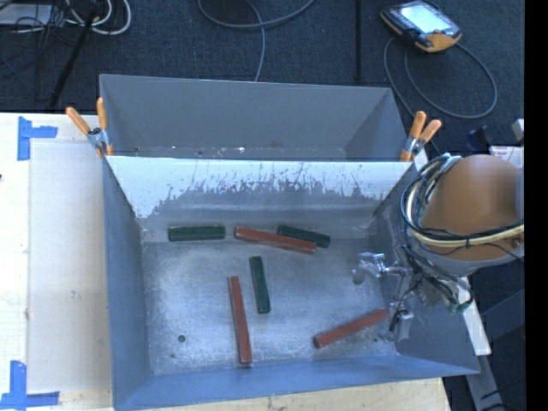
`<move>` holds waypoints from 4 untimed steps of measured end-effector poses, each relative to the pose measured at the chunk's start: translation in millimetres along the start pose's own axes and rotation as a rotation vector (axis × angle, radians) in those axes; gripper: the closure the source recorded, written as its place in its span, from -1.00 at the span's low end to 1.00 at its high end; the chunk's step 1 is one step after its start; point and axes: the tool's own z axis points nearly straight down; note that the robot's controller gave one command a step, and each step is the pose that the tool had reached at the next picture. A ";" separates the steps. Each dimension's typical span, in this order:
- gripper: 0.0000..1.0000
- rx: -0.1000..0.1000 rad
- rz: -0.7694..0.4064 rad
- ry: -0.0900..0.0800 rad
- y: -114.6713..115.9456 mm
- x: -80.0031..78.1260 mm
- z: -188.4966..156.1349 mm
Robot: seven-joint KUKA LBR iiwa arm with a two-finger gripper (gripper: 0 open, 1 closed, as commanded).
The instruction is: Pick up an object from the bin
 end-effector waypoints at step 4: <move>1.00 -0.002 0.092 -0.001 24.3 18.9 74.8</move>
Offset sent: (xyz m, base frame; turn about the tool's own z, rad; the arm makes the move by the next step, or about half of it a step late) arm -0.0041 0.0106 -0.0740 0.0118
